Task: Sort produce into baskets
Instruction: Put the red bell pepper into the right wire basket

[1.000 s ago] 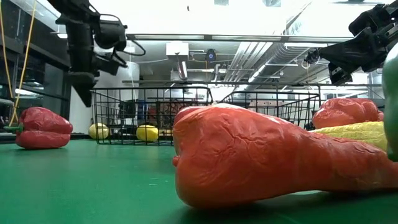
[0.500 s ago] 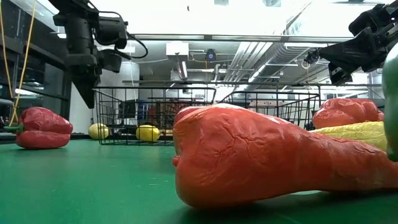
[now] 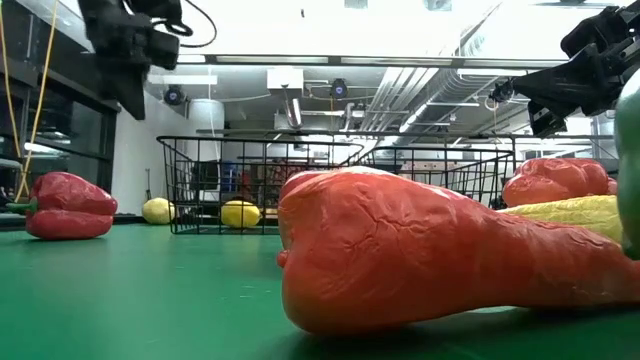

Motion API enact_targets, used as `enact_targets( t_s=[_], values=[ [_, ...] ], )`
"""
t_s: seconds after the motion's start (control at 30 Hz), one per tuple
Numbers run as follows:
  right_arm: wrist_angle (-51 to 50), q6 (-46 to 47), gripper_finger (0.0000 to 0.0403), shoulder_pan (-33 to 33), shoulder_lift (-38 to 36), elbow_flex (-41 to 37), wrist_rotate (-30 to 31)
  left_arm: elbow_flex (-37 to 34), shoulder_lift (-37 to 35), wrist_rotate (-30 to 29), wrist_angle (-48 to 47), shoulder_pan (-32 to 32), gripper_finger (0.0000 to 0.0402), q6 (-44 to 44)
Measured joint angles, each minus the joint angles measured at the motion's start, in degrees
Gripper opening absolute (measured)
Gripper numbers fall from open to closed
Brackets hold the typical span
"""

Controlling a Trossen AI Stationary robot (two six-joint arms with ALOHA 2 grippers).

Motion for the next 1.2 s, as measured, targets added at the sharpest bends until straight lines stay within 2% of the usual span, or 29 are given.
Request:
enact_targets(
  t_s=[0.13, 0.3, 0.53, 0.67, 0.87, 1.03, 1.2],
  values=[
    [0.00, 0.00, 0.0000, -0.01, -0.01, 0.00, 0.02, -2.34, -2.33, 0.75, -0.39, -6.05, 0.0031, -11.76],
    [0.00, 0.00, 0.0000, -0.02, 0.00, 0.00, 0.02, -3.47, -2.69, 2.62, -0.23, -14.07, 0.0114, -20.36],
    [0.00, 0.00, 0.0000, -0.02, 0.00, 0.00, 0.02, -3.50, -0.82, 3.15, -0.31, -17.53, 0.0253, -25.11],
    [0.00, 0.00, 0.0000, 0.00, -0.02, 0.02, 0.01, -3.96, 1.94, 3.15, -0.18, -17.54, 0.0310, -24.38],
    [0.00, 0.00, 0.0000, -0.02, 0.00, 0.00, 0.00, -6.07, 8.61, 2.71, -0.49, -19.17, 0.0346, -25.24],
    [0.00, 0.00, 0.0000, -0.02, 0.00, 0.02, 0.01, -6.34, 14.28, -3.59, 0.39, -20.76, 0.0349, -25.47],
    [0.00, 0.00, 0.0000, -0.02, -0.01, 0.01, 0.02, -6.34, 18.37, -2.69, 3.93, -22.02, 0.0349, -28.86]
  ],
)
